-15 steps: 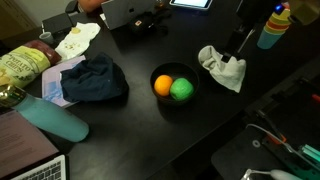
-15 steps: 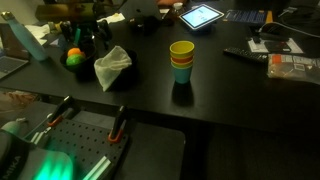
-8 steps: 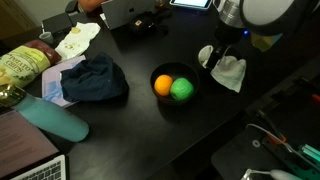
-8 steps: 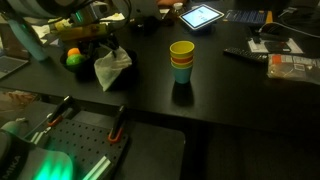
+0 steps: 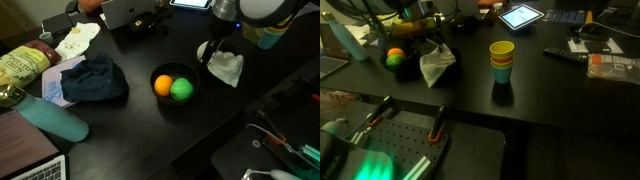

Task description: Use the towel to wipe the part of the counter next to the cups

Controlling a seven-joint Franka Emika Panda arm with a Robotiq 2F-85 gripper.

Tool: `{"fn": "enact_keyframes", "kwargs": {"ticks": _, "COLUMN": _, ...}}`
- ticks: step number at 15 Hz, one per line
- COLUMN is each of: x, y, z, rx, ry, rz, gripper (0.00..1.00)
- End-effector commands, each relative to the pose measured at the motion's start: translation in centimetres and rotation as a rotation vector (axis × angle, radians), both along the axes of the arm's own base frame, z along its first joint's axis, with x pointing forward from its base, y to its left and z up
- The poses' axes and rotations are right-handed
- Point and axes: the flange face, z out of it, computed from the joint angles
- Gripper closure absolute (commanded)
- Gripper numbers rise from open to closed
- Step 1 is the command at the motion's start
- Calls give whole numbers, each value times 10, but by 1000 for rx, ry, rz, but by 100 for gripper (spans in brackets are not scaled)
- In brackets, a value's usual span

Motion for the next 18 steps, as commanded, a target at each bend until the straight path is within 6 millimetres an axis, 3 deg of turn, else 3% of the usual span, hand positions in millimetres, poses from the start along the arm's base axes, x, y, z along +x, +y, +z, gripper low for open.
{"fn": "enact_keyframes", "kwargs": {"ticks": 1, "x": 5, "y": 7, "z": 21, "rx": 61, "ry": 77, "rz": -6, "gripper": 0}}
{"fn": "enact_keyframes", "kwargs": {"ticks": 8, "x": 16, "y": -24, "z": 24, "rx": -7, "ry": 47, "rz": -7, "gripper": 0}}
{"fn": "enact_keyframes", "kwargs": {"ticks": 11, "x": 15, "y": -36, "z": 15, "rx": -17, "ry": 59, "rz": -22, "gripper": 0}}
{"fn": "enact_keyframes", "kwargs": {"ticks": 18, "x": 4, "y": -25, "z": -12, "rx": 4, "ry": 106, "rz": -31, "gripper": 0}}
